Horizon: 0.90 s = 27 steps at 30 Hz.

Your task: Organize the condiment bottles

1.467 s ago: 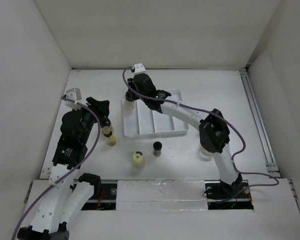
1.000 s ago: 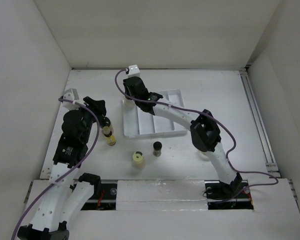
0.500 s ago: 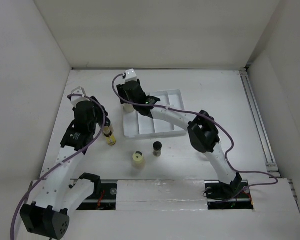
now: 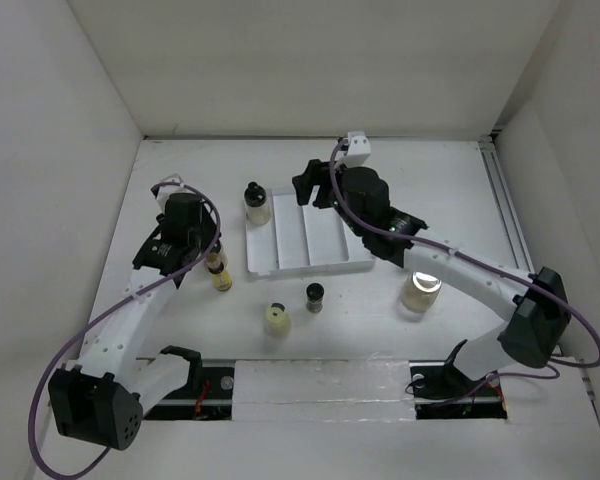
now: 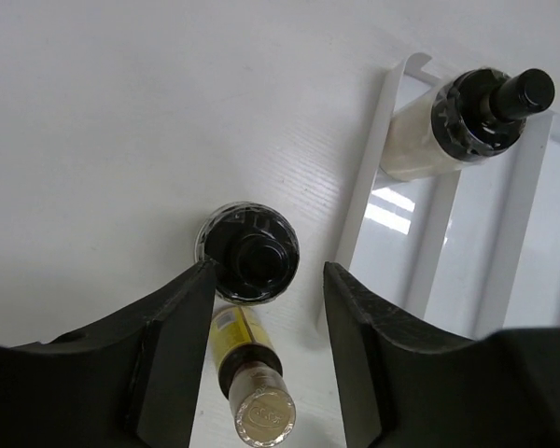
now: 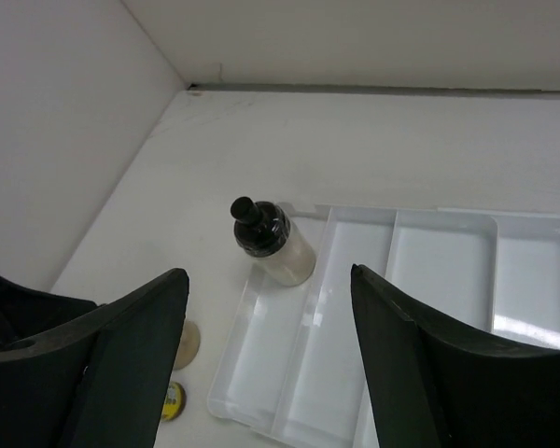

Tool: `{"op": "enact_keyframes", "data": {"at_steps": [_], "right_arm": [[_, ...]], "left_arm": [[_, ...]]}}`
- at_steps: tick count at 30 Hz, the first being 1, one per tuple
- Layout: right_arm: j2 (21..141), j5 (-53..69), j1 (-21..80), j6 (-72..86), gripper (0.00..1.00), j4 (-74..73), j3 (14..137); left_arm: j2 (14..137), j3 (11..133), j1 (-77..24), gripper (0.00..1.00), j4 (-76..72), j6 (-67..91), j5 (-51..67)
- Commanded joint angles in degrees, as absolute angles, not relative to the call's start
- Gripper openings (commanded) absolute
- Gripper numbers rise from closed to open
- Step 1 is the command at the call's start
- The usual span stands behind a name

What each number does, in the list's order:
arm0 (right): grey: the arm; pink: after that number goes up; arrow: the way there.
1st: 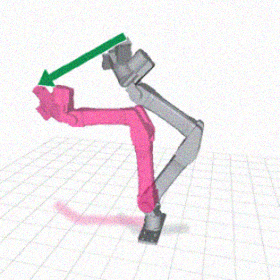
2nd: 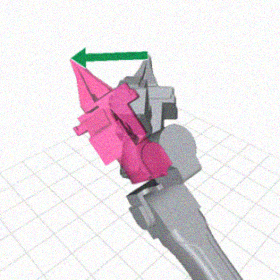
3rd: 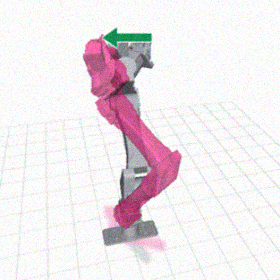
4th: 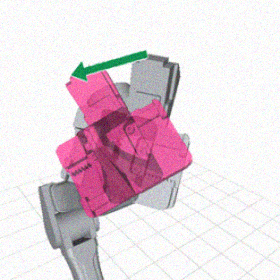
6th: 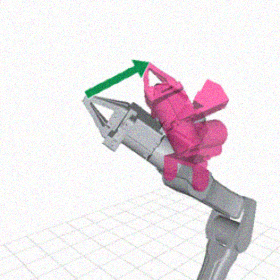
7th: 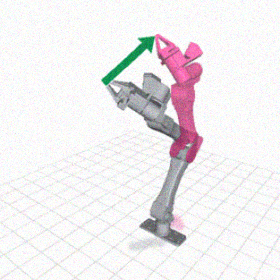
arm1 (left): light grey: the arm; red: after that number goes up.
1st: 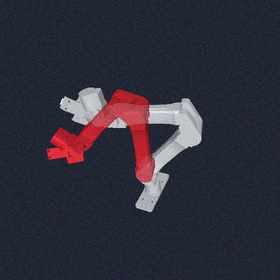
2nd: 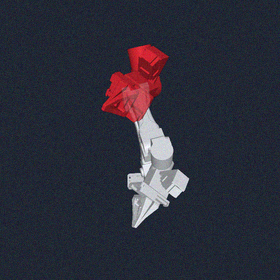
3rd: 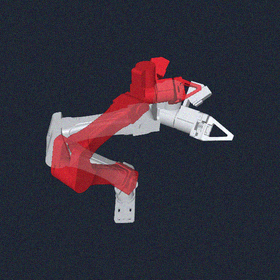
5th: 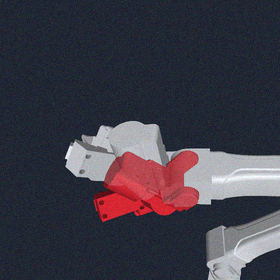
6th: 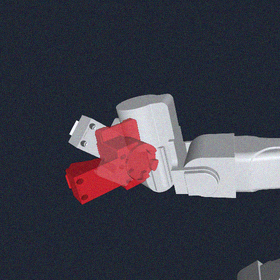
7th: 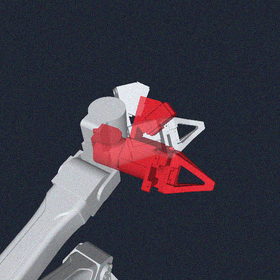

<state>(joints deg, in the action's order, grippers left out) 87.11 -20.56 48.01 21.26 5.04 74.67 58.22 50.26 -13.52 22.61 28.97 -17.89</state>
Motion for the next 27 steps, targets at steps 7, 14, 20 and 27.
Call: {"op": "enact_keyframes", "data": {"at_steps": [7,14,20,27], "right_arm": [[84.81,-17.14,48.34,24.17,0.76,9.40,66.01],[84.81,-17.67,49.39,24.17,0.76,10.72,64.34],[85.34,-17.67,49.39,24.17,0.76,11.95,63.72],[83.77,-18.72,49.39,24.17,0.76,11.95,63.72]], "left_arm": [[62.13,52.91,-13.80,0.41,23.38,26.81,-18.54],[65.47,52.38,-13.80,0.35,22.76,26.28,-20.39],[65.48,52.38,-13.80,0.27,22.15,26.28,-20.39],[66.36,54.31,-13.80,0.09,23.29,26.28,-23.20]]}}
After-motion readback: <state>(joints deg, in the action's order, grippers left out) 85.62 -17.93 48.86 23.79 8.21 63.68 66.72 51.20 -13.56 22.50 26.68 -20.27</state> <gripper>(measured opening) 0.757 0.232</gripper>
